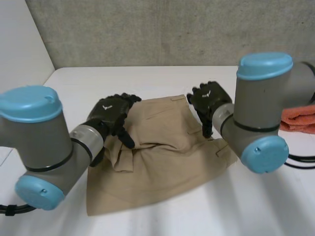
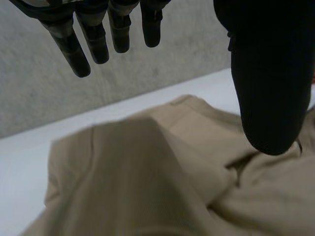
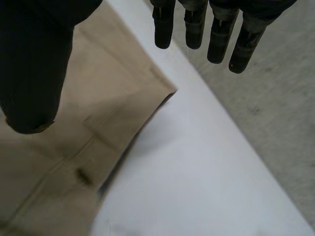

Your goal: Fold the laundry.

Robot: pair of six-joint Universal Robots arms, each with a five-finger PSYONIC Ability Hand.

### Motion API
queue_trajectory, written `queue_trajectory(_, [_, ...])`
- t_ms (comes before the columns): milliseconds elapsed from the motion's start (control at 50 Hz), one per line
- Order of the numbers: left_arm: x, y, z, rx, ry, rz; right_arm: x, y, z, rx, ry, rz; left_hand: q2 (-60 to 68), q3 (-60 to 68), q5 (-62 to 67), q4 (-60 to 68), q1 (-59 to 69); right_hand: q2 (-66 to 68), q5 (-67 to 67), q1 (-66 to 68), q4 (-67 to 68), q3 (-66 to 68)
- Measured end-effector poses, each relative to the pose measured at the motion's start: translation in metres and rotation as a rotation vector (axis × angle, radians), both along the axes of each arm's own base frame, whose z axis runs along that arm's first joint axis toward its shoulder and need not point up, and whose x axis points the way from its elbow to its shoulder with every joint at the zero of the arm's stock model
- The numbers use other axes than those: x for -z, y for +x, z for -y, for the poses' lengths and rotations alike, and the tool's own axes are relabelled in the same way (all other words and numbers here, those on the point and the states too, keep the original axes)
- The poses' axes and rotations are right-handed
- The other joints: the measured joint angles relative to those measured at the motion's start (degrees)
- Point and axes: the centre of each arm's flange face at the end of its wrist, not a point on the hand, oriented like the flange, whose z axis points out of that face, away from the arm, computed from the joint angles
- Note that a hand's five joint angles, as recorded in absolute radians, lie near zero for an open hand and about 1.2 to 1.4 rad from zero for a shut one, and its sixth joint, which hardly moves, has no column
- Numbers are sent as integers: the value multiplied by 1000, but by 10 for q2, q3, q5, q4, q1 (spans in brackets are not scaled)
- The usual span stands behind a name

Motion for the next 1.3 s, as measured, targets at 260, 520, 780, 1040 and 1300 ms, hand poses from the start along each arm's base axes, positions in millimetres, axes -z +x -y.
queue_trajectory(260, [41,34,115,-164,-195,333,21,-23,-13,1,55,-16,0,0,0,0,0,0,0,0,0,0])
queue_trajectory(520, [12,60,180,-322,-525,423,18,-33,-37,-56,73,3,0,0,0,0,0,0,0,0,0,1])
queue_trajectory(780, [-13,46,99,-230,-416,290,16,-51,-43,-90,88,25,0,0,0,0,0,114,101,95,109,124])
queue_trajectory(1040, [1,58,-17,-68,-56,348,34,-67,-39,-184,57,-76,97,91,88,99,114,134,120,108,130,142])
queue_trajectory(1300, [15,67,-79,71,257,346,47,-75,-42,-365,17,-135,201,196,191,204,211,173,155,141,165,178])
